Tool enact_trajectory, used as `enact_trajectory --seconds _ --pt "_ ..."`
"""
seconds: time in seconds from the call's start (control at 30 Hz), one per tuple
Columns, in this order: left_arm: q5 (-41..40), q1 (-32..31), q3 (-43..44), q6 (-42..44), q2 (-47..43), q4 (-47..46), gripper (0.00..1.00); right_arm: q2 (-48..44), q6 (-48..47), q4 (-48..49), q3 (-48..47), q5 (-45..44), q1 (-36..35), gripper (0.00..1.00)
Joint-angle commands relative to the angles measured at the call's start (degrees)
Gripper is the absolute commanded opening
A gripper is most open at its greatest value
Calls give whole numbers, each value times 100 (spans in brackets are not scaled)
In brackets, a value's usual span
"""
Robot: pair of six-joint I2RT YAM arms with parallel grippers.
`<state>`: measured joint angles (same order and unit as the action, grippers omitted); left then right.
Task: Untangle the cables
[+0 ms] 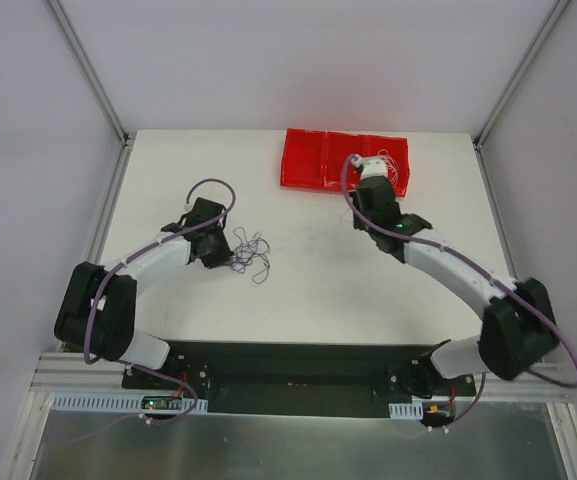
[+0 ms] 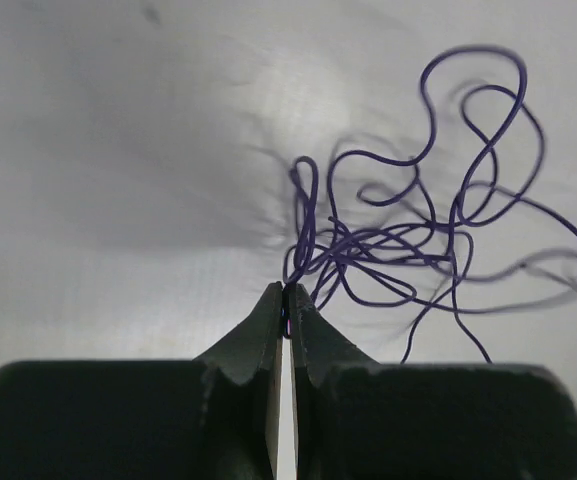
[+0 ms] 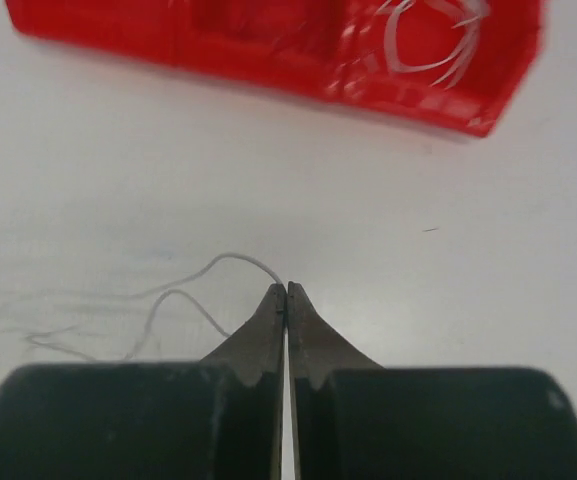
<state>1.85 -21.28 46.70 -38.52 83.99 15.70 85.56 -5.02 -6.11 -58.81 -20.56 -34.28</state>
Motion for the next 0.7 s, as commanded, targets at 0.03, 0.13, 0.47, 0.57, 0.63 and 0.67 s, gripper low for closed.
enact_trajectory --seconds 0.03,0.13,0.47,0.57,0.63,0.67 --pt "-905 352 -293 -314 -690 460 0 -1838 -122 -733 422 -968 483 1" --pt "-827 361 -232 -191 -848 512 0 -2498 -253 -892 475 -539 694 1" --pt "-220 379 15 345 -1042 539 0 -3905 -307 -1489 -288 -106 1011 1" --pt "-229 396 6 372 -937 539 0 -4397 -211 -1735 -683 -589 1064 1" --pt "-220 405 -29 363 -823 539 0 -4801 -175 -1745 -965 -643 1090 1" --pt "-255 405 -47 346 -761 539 0 -4916 -219 -1762 -1140 -625 1082 0"
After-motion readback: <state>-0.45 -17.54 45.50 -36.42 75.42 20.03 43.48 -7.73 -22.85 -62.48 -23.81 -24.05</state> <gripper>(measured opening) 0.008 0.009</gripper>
